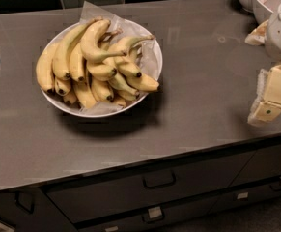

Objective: Pick banana from white bowl

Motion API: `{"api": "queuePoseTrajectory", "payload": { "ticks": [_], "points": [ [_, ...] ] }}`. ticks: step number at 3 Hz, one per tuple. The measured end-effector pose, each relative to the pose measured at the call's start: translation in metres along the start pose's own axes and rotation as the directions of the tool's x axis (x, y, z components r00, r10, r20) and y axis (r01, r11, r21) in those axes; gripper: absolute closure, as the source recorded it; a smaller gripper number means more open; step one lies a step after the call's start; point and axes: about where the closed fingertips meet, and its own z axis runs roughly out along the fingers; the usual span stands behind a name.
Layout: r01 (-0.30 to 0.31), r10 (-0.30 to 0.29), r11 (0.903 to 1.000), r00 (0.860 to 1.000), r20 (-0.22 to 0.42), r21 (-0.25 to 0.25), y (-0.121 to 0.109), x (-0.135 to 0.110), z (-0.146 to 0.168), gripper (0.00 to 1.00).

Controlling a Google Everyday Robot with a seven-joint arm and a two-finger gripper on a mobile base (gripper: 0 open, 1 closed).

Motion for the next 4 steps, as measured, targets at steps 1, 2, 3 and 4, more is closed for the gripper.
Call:
{"api": "queuePoseTrajectory", "payload": {
  "ticks": [1, 2, 3, 4],
  "points": [
    [0.0, 0.0, 1.0, 1.0, 0.0, 0.0, 0.0, 0.0, 0.0, 0.0],
    [0.026, -0.026, 0.9996, 1.0, 0.008, 0.007, -0.003, -0.012, -0.003, 0.0],
    [0.1, -0.1, 0.9948, 0.995, 0.026, 0.02, -0.009, -0.049, -0.008, 0.0],
    [0.2, -0.201, 0.9792, 0.979, 0.039, 0.035, -0.014, -0.104, -0.01, 0.0]
  ]
}}
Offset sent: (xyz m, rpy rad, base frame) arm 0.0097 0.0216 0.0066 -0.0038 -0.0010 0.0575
